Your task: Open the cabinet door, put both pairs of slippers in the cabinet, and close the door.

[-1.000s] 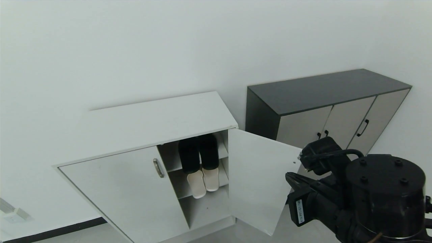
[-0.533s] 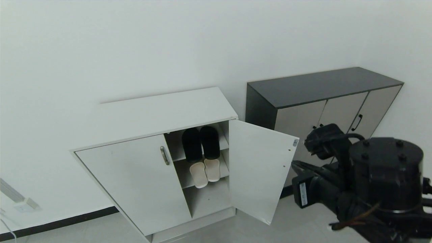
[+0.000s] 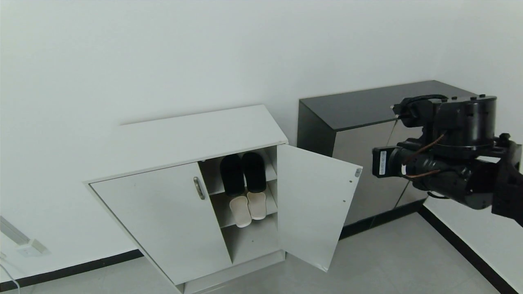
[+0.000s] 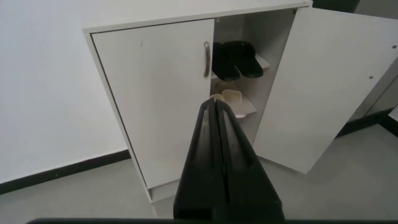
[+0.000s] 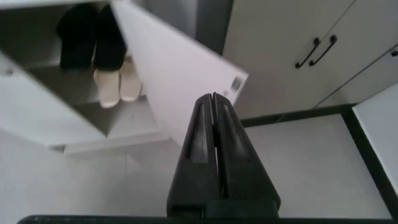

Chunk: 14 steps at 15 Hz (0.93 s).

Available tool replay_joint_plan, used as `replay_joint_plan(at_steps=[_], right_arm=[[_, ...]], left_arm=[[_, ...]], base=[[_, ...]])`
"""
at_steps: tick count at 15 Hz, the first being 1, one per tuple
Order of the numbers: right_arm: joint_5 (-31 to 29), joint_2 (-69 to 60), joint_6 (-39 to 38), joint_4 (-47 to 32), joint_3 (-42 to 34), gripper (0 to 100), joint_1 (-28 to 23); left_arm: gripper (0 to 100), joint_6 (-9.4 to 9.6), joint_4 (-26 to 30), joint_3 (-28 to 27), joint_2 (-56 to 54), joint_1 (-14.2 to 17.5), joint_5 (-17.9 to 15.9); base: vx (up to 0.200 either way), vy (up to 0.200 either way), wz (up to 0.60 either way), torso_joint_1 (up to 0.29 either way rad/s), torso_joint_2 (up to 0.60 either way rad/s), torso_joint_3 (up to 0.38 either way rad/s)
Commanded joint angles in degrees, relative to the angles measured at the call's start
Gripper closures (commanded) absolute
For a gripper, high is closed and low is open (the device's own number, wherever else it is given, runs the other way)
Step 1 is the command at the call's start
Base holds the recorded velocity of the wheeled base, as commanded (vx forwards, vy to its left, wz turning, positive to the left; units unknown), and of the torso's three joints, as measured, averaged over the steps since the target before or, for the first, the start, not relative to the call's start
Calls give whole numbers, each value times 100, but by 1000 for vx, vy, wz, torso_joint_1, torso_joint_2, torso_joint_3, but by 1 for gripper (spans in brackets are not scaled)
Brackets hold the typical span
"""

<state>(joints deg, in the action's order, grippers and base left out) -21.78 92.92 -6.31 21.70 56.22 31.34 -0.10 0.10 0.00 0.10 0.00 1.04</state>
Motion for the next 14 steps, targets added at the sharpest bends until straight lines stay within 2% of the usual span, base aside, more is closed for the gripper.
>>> replay_joint_plan(at_steps=[1, 4, 6, 8, 14], right_arm=[[298, 658, -177, -8, 486, 100, -410], [816, 1238, -291, 45, 794, 100, -682], [1018, 1563, -283, 458, 811, 100, -779], [1045, 1923, -274, 757, 934, 100, -867], [1106, 2644, -265, 774, 1585, 100, -1007]], left_arm=[[100, -8, -1, 0, 8, 0, 2], [100, -8, -1, 0, 8, 0, 2], [100, -8, -1, 0, 8, 0, 2], [100, -8, -1, 0, -1, 0, 2], [100, -8, -1, 0, -1, 0, 2]], base=[[0, 0, 0, 0, 0, 0], [0, 0, 0, 0, 0, 0], [0, 0, 0, 0, 0, 0], [0, 0, 0, 0, 0, 0], [0, 0, 0, 0, 0, 0]])
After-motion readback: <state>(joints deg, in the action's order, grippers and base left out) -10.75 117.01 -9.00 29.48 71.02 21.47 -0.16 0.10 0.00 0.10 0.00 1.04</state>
